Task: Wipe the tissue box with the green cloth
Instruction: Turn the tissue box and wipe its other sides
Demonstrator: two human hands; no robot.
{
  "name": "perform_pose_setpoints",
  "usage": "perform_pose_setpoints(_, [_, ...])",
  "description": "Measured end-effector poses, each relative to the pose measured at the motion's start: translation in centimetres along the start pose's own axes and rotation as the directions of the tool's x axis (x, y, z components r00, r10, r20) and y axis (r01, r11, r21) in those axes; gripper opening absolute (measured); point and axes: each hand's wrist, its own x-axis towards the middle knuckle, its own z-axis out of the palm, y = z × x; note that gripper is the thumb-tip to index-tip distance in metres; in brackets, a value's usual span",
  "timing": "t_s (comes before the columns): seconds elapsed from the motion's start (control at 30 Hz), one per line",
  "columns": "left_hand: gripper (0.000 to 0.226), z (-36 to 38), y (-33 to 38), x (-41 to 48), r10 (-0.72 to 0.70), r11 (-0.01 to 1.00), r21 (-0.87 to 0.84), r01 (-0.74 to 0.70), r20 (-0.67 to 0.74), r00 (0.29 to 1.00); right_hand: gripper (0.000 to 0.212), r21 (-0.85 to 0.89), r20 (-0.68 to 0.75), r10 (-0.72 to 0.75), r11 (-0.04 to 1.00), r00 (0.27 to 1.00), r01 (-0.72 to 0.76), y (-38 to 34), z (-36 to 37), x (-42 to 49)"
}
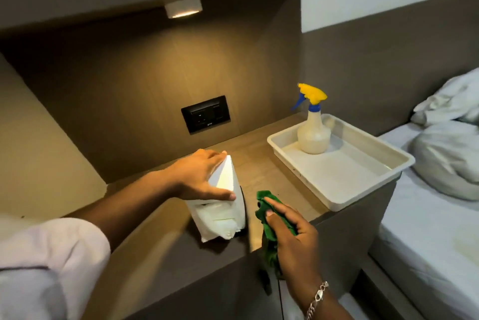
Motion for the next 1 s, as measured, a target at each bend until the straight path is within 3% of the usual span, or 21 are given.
perform_pose_setpoints(0.07, [0.120, 0.4, 1.7, 0.4, -0.142, 0.984, 0.090, 0.152, -0.116, 0.983, 0.029, 0.015, 0.017, 0.014, 1.000, 1.000, -0.014, -0.3, -0.5, 0.7])
perform_pose_setpoints(0.17, [0.114, 0.0, 4.4, 1.7, -0.433, 0.889, 0.068, 0.453, -0.196, 0.880, 0.026, 0.031, 0.034, 0.031, 0.999, 0.999, -0.032, -0.5, -1.1, 1.9])
perform_pose_setpoints(0.3, [0.112, -1.9, 5.7, 4.2, -0.673, 0.740, 0.023, 0.673, 0.030, 0.739, 0.026, 0.040, 0.095, 0.056, 0.997, 0.994, -0.060, -0.4, -1.5, 3.3])
perform_pose_setpoints(0.4, [0.102, -2.9, 6.6, 5.6, -0.711, 0.666, 0.002, 0.746, 0.304, 0.634, 0.029, 0.067, 0.115, 0.045, 0.996, 0.992, -0.053, 0.2, -1.4, 4.0])
perform_pose_setpoints(0.53, [0.089, -3.6, 8.1, 6.2, -0.720, 0.631, -0.023, 0.775, 0.356, 0.596, 0.027, 0.093, 0.120, 0.027, 0.995, 0.992, -0.038, 1.0, -0.2, 4.4])
perform_pose_setpoints(0.7, [0.111, -4.2, 8.5, 5.1, -0.725, 0.527, -0.042, 0.849, 0.497, 0.476, 0.027, 0.021, 0.111, -0.026, 0.999, 0.993, 0.024, 2.0, 1.1, 4.3])
perform_pose_setpoints(0.73, [0.112, -3.7, 8.0, 4.9, -0.725, 0.541, -0.029, 0.840, 0.490, 0.483, 0.029, 0.000, 0.108, -0.039, 0.999, 0.993, 0.039, 2.3, 1.3, 4.2])
perform_pose_setpoints(0.77, [0.108, -3.0, 7.1, 4.6, -0.711, 0.613, 0.005, 0.790, 0.439, 0.549, 0.031, -0.021, 0.106, -0.050, 0.998, 0.993, 0.052, 2.5, 1.5, 4.0])
perform_pose_setpoints(0.8, [0.100, -2.3, 6.0, 4.4, -0.650, 0.734, 0.065, 0.676, 0.359, 0.670, 0.035, -0.039, 0.095, -0.058, 0.997, 0.994, 0.062, 2.7, 1.8, 3.8])
perform_pose_setpoints(0.87, [0.086, -1.0, 3.4, 3.7, -0.350, 0.935, 0.134, 0.327, 0.229, 0.908, 0.040, -0.068, 0.065, -0.075, 0.994, 0.995, 0.080, 3.2, 2.5, 3.3])
perform_pose_setpoints(0.9, [0.080, -0.5, 2.4, 3.4, -0.168, 0.980, 0.134, 0.145, 0.183, 0.969, 0.040, -0.098, 0.052, -0.088, 0.991, 0.995, 0.092, 3.4, 3.0, 3.0])
perform_pose_setpoints(0.93, [0.073, -0.1, 1.7, 3.2, 0.008, 0.992, 0.126, -0.025, 0.133, 0.991, 0.040, -0.142, 0.044, -0.102, 0.984, 0.994, 0.107, 3.5, 3.5, 2.8])
perform_pose_setpoints(1.0, [0.063, 0.7, 0.7, 3.3, 0.277, 0.955, 0.098, -0.280, 0.049, 0.960, 0.045, -0.211, 0.013, -0.129, 0.969, 0.992, 0.129, 3.8, 4.9, 2.5])
